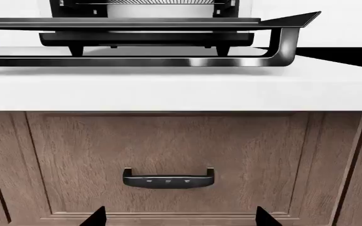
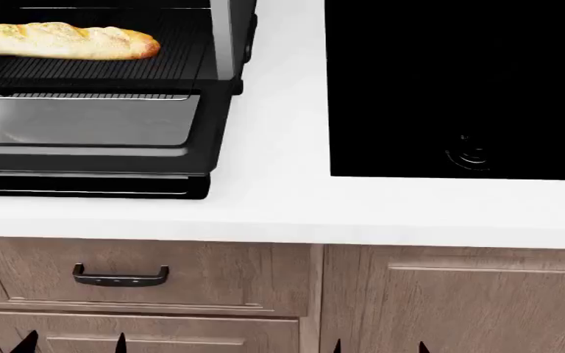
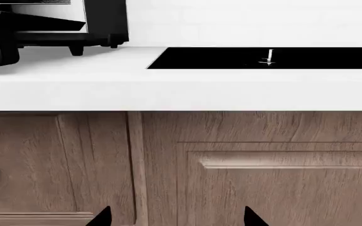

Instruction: Pick the baguette from the rack and place it on the plate on the counter.

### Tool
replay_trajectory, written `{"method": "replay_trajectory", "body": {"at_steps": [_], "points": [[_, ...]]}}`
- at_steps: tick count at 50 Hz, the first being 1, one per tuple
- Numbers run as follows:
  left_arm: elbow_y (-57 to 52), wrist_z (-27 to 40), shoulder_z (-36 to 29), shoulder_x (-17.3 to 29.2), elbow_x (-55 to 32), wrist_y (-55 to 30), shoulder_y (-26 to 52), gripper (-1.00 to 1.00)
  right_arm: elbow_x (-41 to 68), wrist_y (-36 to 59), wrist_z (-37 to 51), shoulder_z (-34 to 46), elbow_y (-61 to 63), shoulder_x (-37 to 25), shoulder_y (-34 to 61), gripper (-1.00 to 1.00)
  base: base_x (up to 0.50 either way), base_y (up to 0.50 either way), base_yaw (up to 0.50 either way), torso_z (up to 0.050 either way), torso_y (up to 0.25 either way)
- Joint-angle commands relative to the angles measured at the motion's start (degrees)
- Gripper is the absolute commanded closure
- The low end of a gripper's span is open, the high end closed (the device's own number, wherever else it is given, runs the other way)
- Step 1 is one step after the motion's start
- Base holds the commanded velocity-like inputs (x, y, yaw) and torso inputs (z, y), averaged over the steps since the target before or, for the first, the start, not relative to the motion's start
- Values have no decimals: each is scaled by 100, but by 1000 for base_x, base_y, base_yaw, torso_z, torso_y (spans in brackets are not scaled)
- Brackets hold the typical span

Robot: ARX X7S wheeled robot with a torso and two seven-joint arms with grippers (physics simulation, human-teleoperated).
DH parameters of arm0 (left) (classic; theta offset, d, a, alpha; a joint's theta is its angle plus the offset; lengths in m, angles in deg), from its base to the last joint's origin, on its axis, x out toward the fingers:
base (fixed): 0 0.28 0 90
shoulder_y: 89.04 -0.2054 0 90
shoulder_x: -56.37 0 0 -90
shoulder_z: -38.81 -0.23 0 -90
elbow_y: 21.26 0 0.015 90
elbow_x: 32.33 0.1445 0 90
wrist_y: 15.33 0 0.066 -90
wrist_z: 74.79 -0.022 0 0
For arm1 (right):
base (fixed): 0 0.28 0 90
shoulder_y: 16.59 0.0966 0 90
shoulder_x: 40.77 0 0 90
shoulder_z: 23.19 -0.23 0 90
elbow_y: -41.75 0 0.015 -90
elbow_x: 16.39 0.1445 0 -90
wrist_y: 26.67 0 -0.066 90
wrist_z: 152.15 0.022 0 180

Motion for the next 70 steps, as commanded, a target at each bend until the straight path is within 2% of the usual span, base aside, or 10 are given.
{"method": "replay_trajectory", "body": {"at_steps": [1, 20, 23, 30, 35, 44, 48, 70], "points": [[0, 64, -64, 57, -56, 0, 0, -100, 54, 0, 72, 72, 0, -54, 0, -100, 0, 0, 0, 0, 0], [-6, 424, -370, 334, -341, -14, 1, -100, 199, 3, 419, 442, -27, -335, 6, -100, 0, 0, 0, 0, 0], [-97, 366, -480, 417, -285, 295, -67, -100, 174, -10, 447, 505, -56, -372, 7, -100, 0, 0, 0, 10, 28], [-1002, 582, -557, 576, -13, -453, -245, -100, 378, 876, 455, 452, 757, -512, 5, -100, 0, 0, 0, 41, 136], [-1279, 556, -632, 643, -49, -743, -248, -100, 502, 1044, 518, 352, 1000, -594, 13, -100, 0, 0, 0, 41, 134], [-3627, 436, -585, 1032, -84, -2741, -290, -100, 386, 2364, 708, 348, 2794, -973, 72, -100, 0, 0, 0, 41, 134], [-4243, 452, -659, 1059, -60, -3213, -274, -100, 331, 2848, 735, 377, 3441, -1104, 81, -100, 0, 385, 0, 41, 134], [-4631, 588, -511, 1150, -153, -3445, -407, -100, 664, 3173, 845, 280, 4002, -1084, 160, -100, 0, 500, 0, 41, 133]]}}
